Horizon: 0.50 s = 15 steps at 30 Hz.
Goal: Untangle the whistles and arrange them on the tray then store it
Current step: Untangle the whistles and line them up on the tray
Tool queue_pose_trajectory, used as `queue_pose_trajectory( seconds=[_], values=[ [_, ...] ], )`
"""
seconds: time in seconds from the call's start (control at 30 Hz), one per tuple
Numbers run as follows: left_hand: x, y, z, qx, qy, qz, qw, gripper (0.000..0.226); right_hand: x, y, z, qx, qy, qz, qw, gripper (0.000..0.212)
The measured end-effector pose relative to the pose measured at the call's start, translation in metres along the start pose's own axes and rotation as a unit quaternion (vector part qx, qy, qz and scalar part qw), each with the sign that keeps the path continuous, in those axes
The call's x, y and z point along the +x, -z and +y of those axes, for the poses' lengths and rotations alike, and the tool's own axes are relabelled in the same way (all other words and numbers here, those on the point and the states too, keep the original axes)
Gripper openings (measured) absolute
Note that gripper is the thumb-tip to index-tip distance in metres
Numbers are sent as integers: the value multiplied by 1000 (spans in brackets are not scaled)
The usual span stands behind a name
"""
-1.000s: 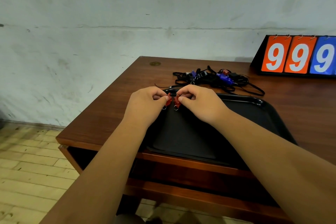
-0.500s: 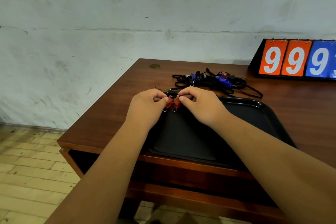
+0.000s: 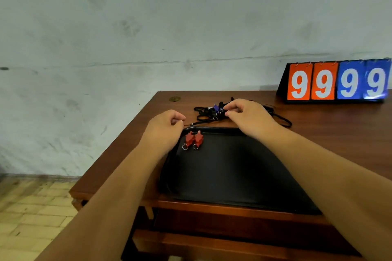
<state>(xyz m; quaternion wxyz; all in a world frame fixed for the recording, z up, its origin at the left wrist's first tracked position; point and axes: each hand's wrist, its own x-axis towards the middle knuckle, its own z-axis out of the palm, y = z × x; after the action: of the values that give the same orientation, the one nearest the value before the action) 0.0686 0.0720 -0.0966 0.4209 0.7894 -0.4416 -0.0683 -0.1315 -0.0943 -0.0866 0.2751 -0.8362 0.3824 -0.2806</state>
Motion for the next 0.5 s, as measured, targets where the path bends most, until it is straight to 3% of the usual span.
queue_pose_trajectory(
  seconds=[0.27,0.5],
  values=[
    [48,-17,24,79,-55,-53,994,22,45,25,44,-5,-53,0,999,21],
    [110,-56,46,117,-71,-121,983,23,84,5,43,-52,0,-24,998,24]
  ],
)
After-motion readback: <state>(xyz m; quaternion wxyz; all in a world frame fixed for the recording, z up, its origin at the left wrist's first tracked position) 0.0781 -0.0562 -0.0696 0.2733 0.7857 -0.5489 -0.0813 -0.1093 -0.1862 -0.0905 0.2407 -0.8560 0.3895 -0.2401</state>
